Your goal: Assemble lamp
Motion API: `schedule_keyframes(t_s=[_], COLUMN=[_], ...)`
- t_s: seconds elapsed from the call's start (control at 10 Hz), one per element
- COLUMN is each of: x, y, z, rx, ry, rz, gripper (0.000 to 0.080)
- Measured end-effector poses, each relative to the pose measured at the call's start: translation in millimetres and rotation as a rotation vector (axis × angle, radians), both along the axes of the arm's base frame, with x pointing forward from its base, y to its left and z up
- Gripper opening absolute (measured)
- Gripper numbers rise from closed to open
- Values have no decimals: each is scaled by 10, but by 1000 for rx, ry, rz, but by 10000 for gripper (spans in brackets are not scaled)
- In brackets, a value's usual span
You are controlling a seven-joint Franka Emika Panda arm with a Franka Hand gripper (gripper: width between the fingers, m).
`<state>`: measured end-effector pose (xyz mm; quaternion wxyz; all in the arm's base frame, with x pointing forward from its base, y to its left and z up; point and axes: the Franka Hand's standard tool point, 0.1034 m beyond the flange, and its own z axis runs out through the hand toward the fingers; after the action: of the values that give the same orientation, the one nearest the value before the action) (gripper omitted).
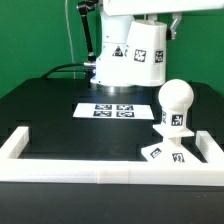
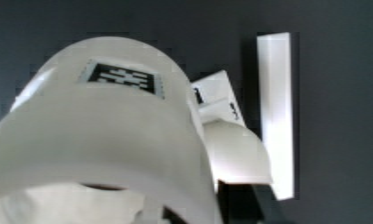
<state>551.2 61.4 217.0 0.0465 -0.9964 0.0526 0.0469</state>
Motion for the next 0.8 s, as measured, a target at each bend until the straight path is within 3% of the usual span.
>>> schedule_keyframes(t_s=[0.4, 0.6, 0.8], x=[260, 311, 375], y=[399, 519, 541], z=[180, 79, -48], rx=[-1, -2, -6], ry=[-15, -25, -51], rz=[-37, -23, -7], gripper=[44, 44, 44])
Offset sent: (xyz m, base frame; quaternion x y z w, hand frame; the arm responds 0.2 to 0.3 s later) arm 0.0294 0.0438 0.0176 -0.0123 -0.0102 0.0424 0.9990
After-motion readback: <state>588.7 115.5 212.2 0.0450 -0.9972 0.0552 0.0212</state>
